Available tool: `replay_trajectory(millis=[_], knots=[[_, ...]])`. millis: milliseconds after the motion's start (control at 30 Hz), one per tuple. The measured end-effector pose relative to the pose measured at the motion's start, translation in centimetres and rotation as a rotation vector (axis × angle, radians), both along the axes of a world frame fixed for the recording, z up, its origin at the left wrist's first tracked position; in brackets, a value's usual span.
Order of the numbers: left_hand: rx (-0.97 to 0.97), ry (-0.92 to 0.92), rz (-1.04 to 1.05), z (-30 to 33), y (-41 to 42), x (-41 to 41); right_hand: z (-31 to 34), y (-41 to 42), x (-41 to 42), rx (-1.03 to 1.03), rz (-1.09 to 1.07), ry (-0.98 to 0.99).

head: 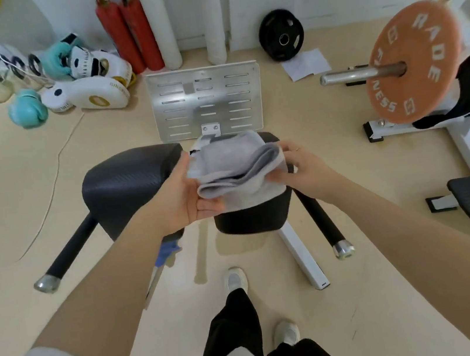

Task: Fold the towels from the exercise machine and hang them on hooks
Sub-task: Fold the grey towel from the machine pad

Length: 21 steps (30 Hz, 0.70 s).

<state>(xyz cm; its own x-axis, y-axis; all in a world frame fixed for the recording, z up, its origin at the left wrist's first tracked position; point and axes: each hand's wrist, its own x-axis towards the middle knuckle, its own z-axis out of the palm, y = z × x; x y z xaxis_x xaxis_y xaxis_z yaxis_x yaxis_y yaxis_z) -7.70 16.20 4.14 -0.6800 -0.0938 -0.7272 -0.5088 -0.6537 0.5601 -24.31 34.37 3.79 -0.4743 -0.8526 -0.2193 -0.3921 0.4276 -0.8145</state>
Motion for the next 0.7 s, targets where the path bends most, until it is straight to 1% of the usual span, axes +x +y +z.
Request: replay_trajectory(millis=[67,133,167,233,300,367,467,533,600,633,667,700], knots=[[0.054,-0.026,-0.013,0.3,-2.2,-1.4,0.5,-1.9,-0.7,-0.032,-0.098,-0.166],[0.041,-0.043,-0.015,0.2,-4.2,-2.9,0.0,-4.0,-1.5,-0.016,-0.199,-0.190],[-0.017,-0.055,-0.023,-0.2,-4.9,-3.6,-0.6,-5.1,-1.9,0.013,-0.243,-0.170],[-0.244,-0.138,-0.089,-1.0,-5.9,-4.9,-1.8,-7.2,-2.6,0.105,-0.303,-0.145],[-0.501,-0.262,-0.227,-1.7,-6.3,-6.1,-3.0,-8.6,-3.2,0.224,-0.308,-0.123],[-0.665,-0.314,-0.356,-2.4,-6.4,-6.9,-3.8,-9.5,-3.6,0.331,-0.311,-0.079],[-0.884,-0.276,-0.550,-3.4,-6.2,-7.8,-4.8,-10.1,-4.2,0.367,-0.413,-0.013],[-0.997,-0.299,-0.606,-3.7,-6.1,-8.5,-5.3,-10.6,-4.5,0.372,-0.477,0.018],[-1.116,-0.352,-0.604,-3.4,-6.3,-9.1,-5.9,-11.2,-4.7,0.428,-0.463,0.080],[-1.253,-0.363,-0.605,-3.2,-6.4,-9.4,-6.1,-11.4,-4.7,0.461,-0.451,0.104],[-1.419,-0.324,-0.605,-2.9,-6.1,-9.7,-6.4,-11.5,-4.7,0.488,-0.452,0.116],[-1.554,-0.227,-0.599,-2.8,-5.6,-10.1,-6.6,-11.6,-4.6,0.498,-0.465,0.118]])
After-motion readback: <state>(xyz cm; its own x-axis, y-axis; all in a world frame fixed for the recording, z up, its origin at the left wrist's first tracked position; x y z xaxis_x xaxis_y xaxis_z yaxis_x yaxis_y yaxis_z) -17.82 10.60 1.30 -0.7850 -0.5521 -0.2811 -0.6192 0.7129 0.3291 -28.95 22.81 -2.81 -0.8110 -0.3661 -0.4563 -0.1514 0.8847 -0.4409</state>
